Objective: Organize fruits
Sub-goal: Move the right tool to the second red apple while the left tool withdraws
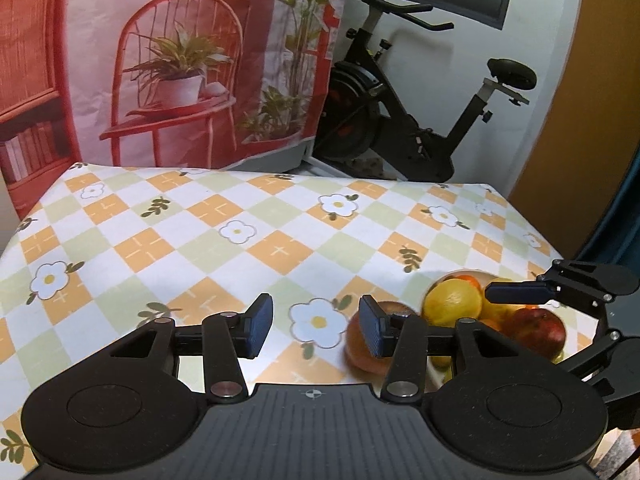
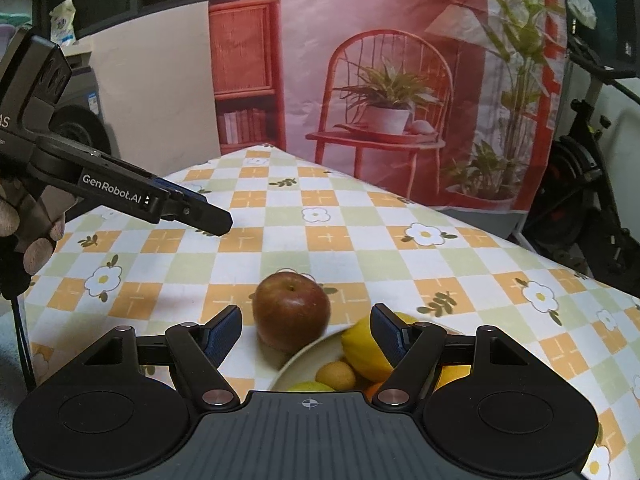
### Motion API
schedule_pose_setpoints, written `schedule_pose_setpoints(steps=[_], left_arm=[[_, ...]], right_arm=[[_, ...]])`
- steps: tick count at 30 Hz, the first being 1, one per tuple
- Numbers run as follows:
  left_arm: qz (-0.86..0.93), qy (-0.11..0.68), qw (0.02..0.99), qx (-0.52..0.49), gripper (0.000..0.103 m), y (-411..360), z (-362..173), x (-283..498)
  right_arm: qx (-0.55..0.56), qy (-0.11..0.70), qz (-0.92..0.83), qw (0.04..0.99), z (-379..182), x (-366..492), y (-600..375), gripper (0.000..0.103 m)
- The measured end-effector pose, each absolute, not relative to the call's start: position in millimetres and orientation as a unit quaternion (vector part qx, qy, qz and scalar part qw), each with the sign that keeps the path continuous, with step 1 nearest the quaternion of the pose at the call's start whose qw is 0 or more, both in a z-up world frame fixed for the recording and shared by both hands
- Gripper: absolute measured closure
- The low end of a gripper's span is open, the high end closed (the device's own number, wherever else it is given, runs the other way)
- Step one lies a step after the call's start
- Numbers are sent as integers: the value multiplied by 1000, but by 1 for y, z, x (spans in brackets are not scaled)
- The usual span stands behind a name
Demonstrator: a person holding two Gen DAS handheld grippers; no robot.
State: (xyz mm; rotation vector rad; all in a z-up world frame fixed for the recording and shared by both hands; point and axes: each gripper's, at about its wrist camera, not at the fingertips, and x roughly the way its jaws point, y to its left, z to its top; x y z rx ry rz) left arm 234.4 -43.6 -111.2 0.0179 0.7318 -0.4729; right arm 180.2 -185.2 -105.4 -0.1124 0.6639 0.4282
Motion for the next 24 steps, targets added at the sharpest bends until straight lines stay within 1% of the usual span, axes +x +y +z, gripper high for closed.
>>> schedule_pose_setpoints(steps=[12,14,15,16,17,19,21,24], left_arm=[[-198,360,912,9,52,-21,-125,242],[-192,360,913,12,44,-19,-126,243],[-189,359,914,11,36,-18,-126,243],[-185,355,916,10,32,-16,-126,243],[-182,353,918,9,30,-15,-127,243],[-175,352,919,8,23,-12,-127,245],[-169,351,921,3,18,-9,-128,246],[-156,344,926,-7,17,-5,-127,246]], right_arm=[[-74,346,217,910,-113,199,-164,36],[-78,349,219,908,-114,202,-161,36],[-80,350,220,907,-114,204,-160,36],[-82,352,220,906,-115,206,-158,36],[-84,353,221,905,-115,207,-157,36],[-89,357,222,903,-116,210,-154,37],[-94,361,224,900,-118,213,-151,37],[-100,368,226,896,-120,217,-148,37]])
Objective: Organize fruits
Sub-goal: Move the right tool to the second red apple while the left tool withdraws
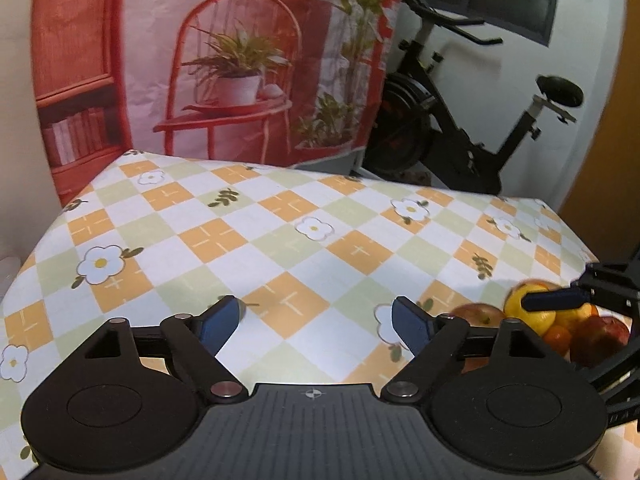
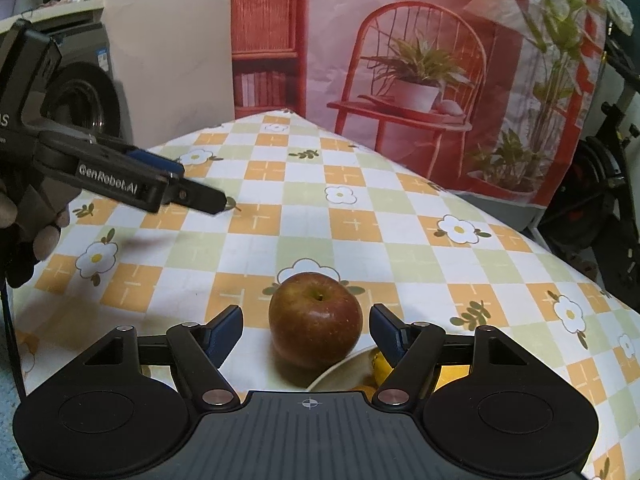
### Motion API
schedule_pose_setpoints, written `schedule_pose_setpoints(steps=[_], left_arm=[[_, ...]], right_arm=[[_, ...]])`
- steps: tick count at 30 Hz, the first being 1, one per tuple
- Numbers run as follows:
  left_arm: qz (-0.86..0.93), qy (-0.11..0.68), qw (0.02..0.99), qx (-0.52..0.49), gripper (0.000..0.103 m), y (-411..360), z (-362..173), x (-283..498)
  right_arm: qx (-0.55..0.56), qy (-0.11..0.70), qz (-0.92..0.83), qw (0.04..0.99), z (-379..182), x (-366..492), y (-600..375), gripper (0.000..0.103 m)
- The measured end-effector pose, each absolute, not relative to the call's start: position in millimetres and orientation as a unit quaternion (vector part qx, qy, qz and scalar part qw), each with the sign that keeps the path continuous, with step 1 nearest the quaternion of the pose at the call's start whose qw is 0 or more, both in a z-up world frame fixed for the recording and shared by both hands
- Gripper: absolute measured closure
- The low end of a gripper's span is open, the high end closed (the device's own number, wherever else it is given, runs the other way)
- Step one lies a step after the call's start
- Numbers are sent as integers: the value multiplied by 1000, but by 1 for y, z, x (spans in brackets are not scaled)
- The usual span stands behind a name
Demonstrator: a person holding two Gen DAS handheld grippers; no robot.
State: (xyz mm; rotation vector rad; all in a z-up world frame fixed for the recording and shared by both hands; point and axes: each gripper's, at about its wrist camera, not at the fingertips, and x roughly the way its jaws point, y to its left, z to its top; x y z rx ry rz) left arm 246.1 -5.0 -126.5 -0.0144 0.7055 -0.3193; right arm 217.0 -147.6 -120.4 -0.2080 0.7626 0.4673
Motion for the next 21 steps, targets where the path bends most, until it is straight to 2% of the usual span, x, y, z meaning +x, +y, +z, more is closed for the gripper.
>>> schedule_pose_setpoints(steps=[21], left_arm=[[-112,330,937,16,17,-3,-120,240]], right_arm=[[-130,429,209,869,-146,251,-128,40]])
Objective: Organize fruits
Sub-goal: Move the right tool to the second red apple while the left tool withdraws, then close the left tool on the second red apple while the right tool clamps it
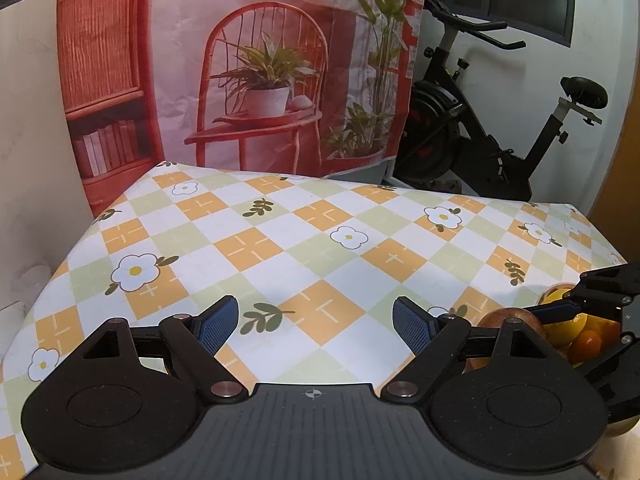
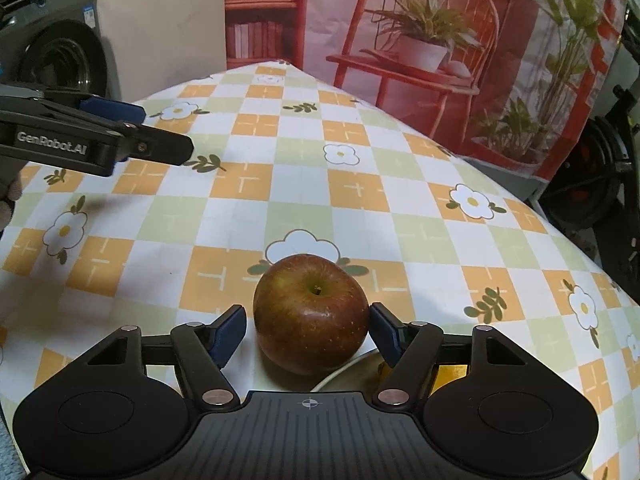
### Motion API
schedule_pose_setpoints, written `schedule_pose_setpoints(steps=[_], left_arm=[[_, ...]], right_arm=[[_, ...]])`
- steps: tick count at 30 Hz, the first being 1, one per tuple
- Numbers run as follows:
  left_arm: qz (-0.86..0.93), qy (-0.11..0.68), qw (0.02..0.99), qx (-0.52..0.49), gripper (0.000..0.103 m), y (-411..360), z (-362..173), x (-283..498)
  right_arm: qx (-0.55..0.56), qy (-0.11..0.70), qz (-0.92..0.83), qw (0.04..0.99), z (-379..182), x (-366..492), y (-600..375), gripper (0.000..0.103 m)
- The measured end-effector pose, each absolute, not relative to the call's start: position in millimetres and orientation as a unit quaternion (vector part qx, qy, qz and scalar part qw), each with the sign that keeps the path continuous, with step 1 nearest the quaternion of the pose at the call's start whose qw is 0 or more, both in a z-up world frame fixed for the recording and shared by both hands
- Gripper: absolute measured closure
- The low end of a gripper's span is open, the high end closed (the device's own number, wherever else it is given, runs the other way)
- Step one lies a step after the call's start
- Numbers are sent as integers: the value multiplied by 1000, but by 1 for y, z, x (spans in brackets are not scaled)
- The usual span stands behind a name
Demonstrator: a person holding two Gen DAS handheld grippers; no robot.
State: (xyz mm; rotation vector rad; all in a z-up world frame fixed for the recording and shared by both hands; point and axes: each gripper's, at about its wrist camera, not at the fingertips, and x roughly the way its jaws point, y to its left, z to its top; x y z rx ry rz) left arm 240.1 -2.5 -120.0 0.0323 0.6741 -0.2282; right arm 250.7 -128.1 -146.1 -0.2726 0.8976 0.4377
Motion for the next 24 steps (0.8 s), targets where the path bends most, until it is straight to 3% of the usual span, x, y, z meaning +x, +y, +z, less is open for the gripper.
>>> schedule_pose_setpoints(steps=[4,24], left_arm=[[-116,330,937,12,17,-2,-119,239],[-133,329,934,32,18,0,-111,224]], right_arm=[[-129,424,205,872,-147,250,-130,44],[-96,393,240,882,-150,224,-106,44]])
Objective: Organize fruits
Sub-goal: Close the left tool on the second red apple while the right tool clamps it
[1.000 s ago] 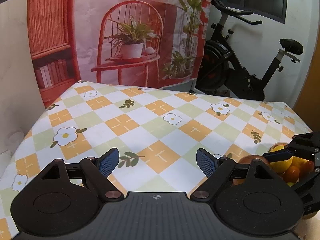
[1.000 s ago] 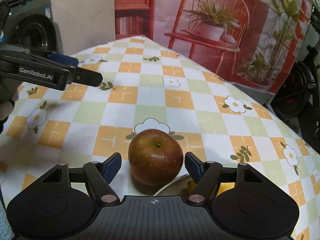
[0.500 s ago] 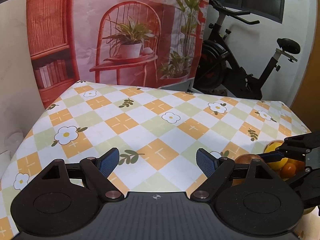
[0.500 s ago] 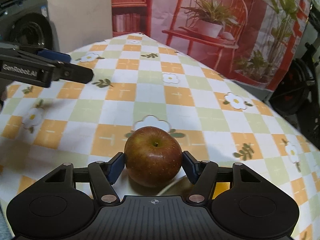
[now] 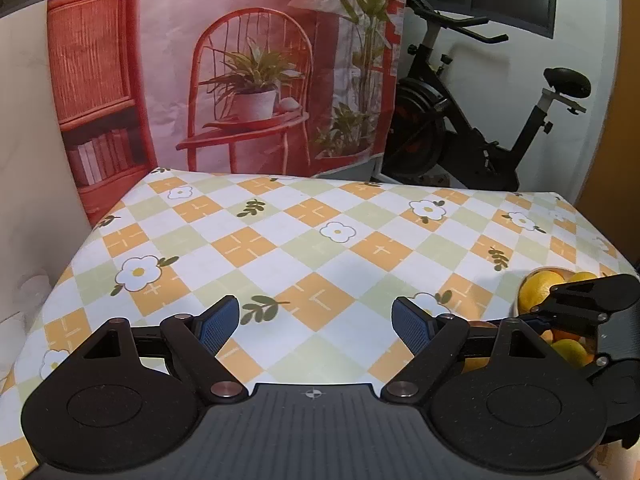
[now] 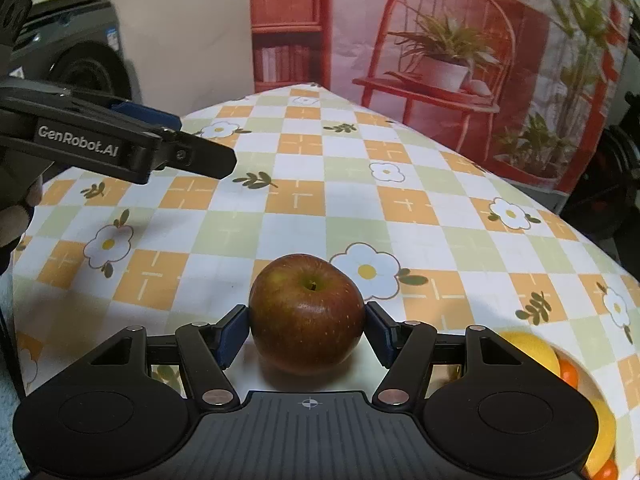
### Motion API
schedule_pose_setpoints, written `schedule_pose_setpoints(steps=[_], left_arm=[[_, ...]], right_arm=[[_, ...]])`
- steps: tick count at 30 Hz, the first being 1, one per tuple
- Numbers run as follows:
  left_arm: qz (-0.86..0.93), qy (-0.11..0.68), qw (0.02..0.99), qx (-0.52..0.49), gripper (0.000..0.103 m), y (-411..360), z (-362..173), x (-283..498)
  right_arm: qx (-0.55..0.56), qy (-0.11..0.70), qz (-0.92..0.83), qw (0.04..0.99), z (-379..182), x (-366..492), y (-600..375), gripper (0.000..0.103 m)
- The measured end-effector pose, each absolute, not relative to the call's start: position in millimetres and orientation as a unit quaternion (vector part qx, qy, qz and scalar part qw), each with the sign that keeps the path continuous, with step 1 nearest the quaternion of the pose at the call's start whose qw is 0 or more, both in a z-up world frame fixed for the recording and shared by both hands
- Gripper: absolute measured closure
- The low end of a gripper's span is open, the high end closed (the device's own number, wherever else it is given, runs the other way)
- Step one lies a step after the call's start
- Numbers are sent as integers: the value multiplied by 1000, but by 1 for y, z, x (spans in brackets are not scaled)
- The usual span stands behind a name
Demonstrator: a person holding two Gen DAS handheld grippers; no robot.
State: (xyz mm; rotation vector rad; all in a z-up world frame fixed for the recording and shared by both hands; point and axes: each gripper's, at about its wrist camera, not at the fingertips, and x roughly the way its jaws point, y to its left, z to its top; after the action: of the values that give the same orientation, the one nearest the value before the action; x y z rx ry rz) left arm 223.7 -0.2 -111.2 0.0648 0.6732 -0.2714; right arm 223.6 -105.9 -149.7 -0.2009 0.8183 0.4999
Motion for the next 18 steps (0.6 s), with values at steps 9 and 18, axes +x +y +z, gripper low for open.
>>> schedule_pose_setpoints(steps=[9,18], left_arm=[[-177,343,923,11,30,-7,-112,225],[-243,379,893,-17,44,-22,-125,235]], right_arm=[[-44,385,222,895,-155,215,-113,43],[-41,389,222,893,-162,214,-115,46]])
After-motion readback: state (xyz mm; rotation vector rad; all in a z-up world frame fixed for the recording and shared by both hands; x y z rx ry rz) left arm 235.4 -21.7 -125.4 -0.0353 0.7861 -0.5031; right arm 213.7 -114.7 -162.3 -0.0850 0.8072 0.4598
